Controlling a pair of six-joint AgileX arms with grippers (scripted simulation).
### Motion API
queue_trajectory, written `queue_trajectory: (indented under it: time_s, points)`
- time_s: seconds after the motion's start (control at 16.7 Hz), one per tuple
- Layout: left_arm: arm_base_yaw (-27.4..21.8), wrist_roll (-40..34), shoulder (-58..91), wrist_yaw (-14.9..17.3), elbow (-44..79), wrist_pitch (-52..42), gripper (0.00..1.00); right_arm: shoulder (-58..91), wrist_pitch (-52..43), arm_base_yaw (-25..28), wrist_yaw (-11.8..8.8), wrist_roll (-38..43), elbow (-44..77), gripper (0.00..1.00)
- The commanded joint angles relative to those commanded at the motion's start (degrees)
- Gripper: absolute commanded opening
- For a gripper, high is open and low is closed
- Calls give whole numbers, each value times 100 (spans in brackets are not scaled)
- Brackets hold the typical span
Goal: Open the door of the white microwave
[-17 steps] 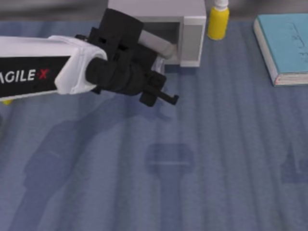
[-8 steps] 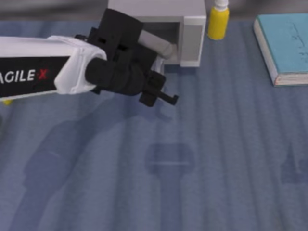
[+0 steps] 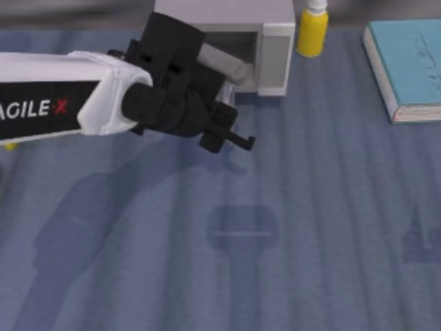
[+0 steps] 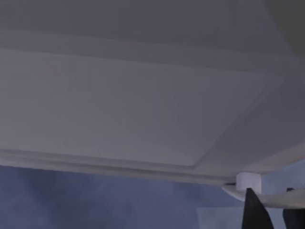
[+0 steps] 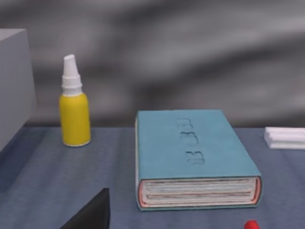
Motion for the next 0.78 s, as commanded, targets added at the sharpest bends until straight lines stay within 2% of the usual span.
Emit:
queue_trajectory:
  time_s: [0.54, 0.78]
  points:
    - [114, 286, -100, 244, -122, -10, 0, 0, 0, 0, 0, 0, 0, 100]
    - [123, 305, -103, 255, -132, -14, 0, 0, 0, 0, 0, 0, 0, 100]
